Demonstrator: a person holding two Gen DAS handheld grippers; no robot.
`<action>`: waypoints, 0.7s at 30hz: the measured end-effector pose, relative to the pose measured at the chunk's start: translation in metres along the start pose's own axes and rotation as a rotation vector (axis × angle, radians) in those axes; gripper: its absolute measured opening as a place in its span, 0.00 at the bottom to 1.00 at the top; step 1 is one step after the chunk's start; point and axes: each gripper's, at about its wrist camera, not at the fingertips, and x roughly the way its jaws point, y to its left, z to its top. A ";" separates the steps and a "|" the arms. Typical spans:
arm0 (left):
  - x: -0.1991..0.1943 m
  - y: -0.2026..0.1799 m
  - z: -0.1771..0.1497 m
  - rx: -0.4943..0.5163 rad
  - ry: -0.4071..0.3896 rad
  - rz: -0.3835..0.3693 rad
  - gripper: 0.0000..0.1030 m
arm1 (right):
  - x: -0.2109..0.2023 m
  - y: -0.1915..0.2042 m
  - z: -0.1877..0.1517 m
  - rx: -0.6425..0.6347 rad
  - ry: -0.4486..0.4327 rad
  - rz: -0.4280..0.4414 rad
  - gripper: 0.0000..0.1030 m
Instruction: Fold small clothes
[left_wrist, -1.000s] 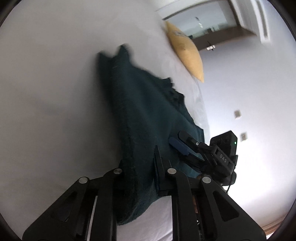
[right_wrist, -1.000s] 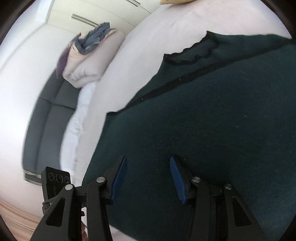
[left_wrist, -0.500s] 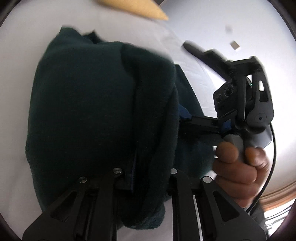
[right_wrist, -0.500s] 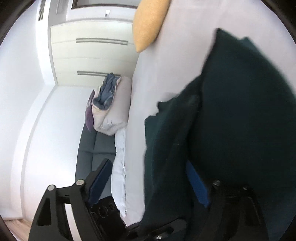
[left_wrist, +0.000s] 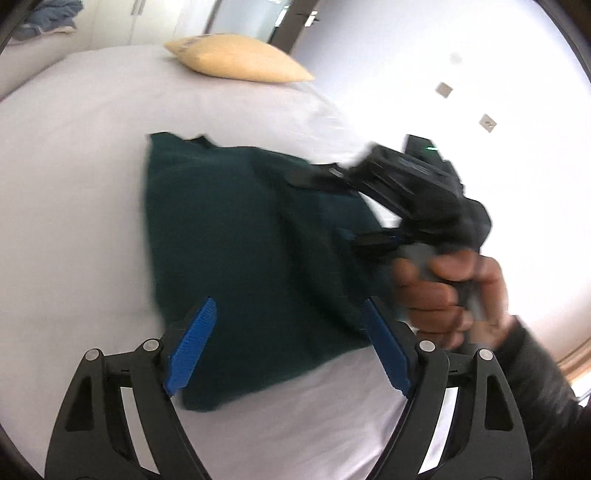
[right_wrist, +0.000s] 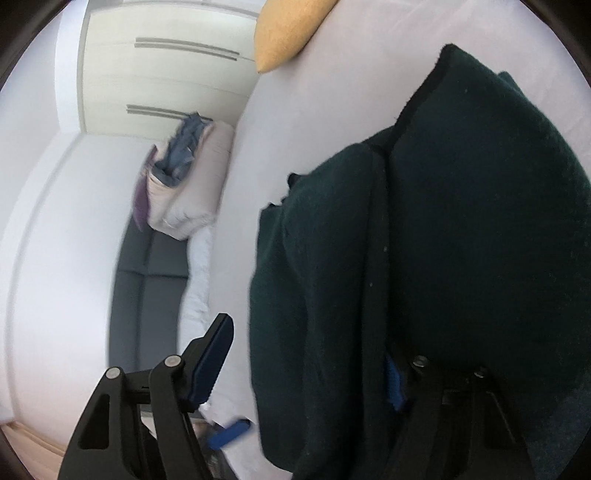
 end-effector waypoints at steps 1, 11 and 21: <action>0.000 0.007 0.001 -0.018 0.005 0.000 0.79 | 0.000 0.002 -0.003 -0.011 0.010 -0.041 0.65; 0.020 0.043 -0.014 -0.085 0.018 0.013 0.79 | 0.008 0.033 -0.024 -0.188 0.017 -0.338 0.43; 0.037 0.035 -0.003 -0.056 0.011 0.006 0.79 | -0.020 0.023 -0.009 -0.225 -0.025 -0.397 0.14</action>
